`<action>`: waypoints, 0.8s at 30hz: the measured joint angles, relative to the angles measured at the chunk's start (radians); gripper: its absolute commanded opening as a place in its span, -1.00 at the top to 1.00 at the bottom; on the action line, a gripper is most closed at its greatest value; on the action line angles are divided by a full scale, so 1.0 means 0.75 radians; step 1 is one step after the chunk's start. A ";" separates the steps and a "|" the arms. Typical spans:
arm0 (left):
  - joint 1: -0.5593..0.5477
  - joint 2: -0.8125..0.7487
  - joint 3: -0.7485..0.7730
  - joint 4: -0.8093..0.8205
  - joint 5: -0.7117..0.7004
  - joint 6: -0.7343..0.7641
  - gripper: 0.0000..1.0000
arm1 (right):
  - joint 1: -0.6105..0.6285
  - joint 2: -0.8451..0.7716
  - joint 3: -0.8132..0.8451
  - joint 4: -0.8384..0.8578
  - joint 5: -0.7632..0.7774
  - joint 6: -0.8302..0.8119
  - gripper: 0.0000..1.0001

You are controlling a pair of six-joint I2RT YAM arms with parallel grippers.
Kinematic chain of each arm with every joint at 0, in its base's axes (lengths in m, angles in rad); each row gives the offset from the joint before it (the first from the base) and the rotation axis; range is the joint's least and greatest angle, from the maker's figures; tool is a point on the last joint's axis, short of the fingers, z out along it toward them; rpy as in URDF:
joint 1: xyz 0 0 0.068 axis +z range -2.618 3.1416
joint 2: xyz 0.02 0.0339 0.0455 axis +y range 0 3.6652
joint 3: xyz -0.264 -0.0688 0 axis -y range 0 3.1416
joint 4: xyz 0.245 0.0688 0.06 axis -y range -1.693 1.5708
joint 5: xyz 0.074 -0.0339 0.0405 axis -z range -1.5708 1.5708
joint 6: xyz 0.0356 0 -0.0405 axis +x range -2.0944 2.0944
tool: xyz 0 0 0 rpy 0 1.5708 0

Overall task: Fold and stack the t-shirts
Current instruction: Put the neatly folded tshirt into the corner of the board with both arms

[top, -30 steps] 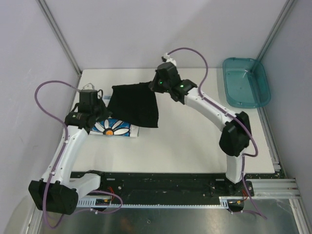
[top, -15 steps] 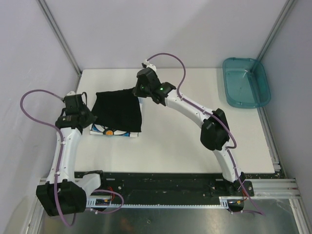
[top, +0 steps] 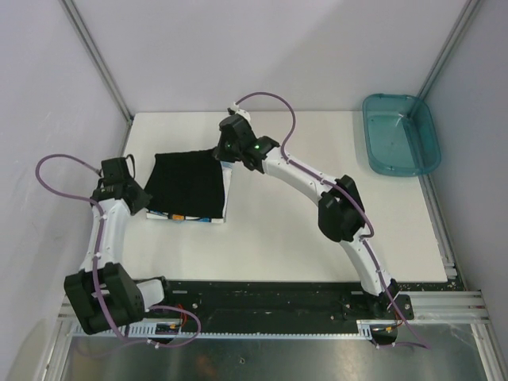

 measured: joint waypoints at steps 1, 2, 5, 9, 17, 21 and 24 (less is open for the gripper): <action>0.006 0.016 -0.013 0.010 0.003 0.000 1.00 | -0.001 0.009 0.000 0.001 -0.001 0.002 1.00; 0.012 0.037 -0.032 0.026 0.007 0.000 1.00 | -0.001 0.016 0.000 0.000 -0.006 0.005 1.00; 0.021 0.091 -0.068 0.057 0.012 -0.001 1.00 | -0.007 0.043 0.000 0.002 -0.018 0.008 1.00; 0.028 0.142 -0.096 0.101 0.012 -0.006 1.00 | -0.033 0.084 0.003 -0.001 -0.038 0.011 0.79; 0.045 0.156 -0.131 0.141 0.000 -0.041 0.60 | -0.105 0.102 0.000 -0.011 -0.083 0.023 -0.09; 0.059 0.156 -0.131 0.143 -0.015 -0.055 -0.22 | -0.160 0.102 0.000 -0.036 -0.105 0.005 -0.26; 0.071 0.141 -0.128 0.141 -0.013 -0.055 -0.31 | -0.193 0.098 -0.001 -0.078 -0.103 -0.020 -0.19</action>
